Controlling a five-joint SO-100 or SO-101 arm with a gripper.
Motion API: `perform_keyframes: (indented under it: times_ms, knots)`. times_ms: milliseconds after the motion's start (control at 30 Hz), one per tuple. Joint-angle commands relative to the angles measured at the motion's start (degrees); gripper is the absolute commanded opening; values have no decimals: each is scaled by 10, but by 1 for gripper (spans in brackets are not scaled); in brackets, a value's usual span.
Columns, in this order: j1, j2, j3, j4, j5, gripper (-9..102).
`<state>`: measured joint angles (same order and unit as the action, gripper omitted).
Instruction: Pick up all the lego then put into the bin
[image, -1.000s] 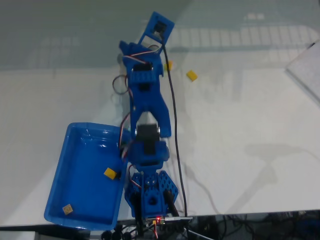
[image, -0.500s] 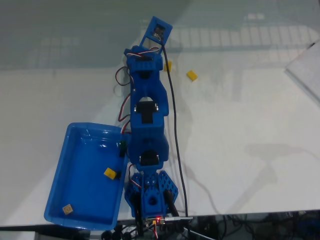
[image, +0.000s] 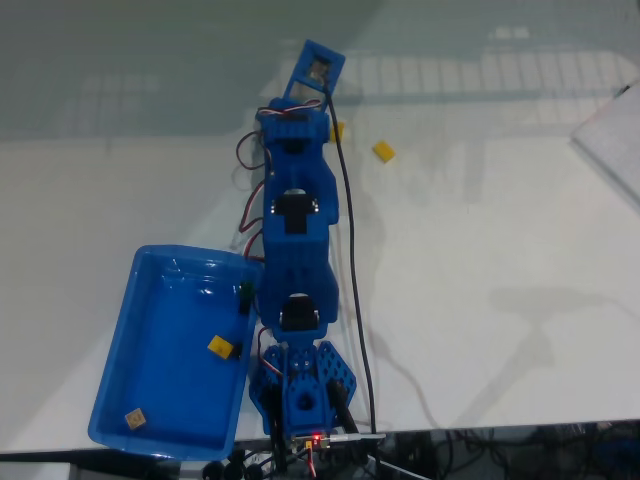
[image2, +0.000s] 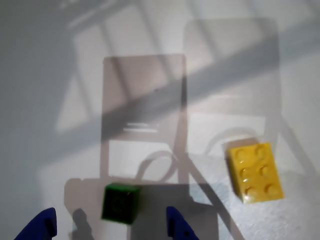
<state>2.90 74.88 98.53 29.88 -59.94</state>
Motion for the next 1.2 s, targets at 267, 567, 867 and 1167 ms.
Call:
perform_keyframes:
  times_ms: [267,567,867,1167]
  knots:
    - [-4,-22,-50,13,-23,27]
    - [-8,-47,-71,20,-30,23]
    - [-12,-61,-76,25,-46,17]
    - [-15,-69,-76,27,-62,3]
